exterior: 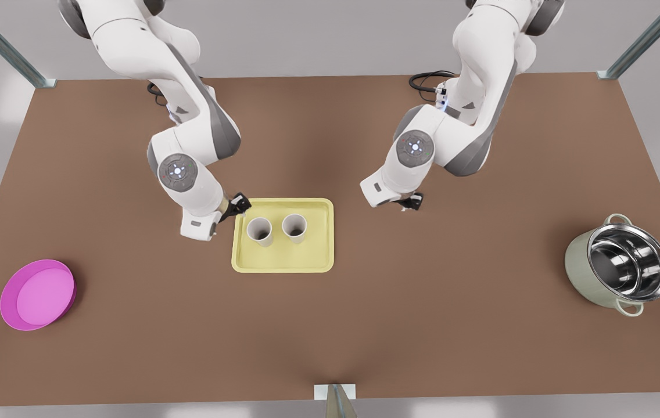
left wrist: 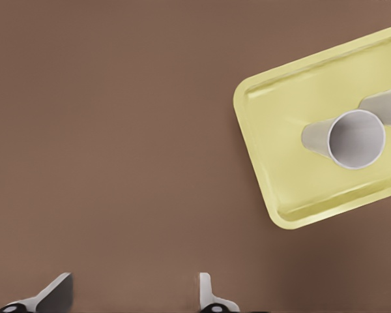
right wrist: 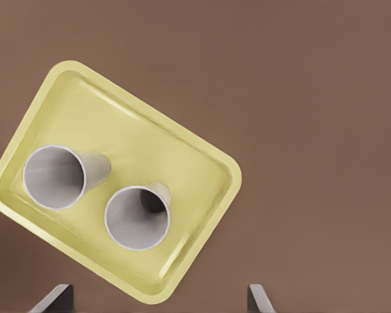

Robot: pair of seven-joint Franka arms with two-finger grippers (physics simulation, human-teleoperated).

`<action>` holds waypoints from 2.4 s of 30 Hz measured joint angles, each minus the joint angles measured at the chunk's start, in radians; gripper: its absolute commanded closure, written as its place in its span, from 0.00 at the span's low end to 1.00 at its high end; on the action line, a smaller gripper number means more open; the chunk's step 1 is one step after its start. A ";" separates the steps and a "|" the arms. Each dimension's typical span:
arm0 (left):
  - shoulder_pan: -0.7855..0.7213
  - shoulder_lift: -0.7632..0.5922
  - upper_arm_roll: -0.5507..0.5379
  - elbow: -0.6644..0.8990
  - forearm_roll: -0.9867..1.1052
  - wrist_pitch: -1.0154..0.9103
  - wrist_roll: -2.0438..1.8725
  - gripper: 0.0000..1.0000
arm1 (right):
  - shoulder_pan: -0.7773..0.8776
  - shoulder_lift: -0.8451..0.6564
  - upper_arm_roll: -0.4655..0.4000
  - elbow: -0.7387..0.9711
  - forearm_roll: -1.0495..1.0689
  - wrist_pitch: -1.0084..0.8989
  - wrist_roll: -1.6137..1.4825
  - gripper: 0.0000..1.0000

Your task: Use the left arm to pick up the white IKEA cup from the tray and place it on the middle-left position; use the right arm to pick up the white IKEA cup from the tray and place it on the middle-right position

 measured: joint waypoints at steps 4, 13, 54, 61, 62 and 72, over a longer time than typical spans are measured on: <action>-0.067 0.117 0.001 0.071 -0.010 0.051 -0.096 0.00 | 0.006 0.066 0.003 0.002 -0.004 0.062 0.002 0.00; -0.199 0.291 0.002 0.145 0.000 0.235 -0.315 0.00 | -0.002 0.164 -0.004 -0.002 -0.073 0.149 0.007 0.00; -0.289 0.582 0.011 0.371 0.188 0.395 -0.786 0.68 | 0.025 0.254 0.010 -0.095 -0.061 0.185 0.017 0.78; -0.285 0.566 0.012 0.374 0.189 0.391 -0.826 0.85 | 0.005 0.193 0.010 -0.036 -0.039 0.096 0.010 0.80; -0.282 0.560 0.012 0.373 0.189 0.388 -0.831 0.86 | 0.000 0.187 0.007 0.002 -0.037 0.068 0.009 0.81; 0.023 0.091 0.010 -0.291 0.141 0.465 -0.772 0.85 | -0.092 0.207 -0.049 0.245 -0.041 -0.141 -0.034 0.82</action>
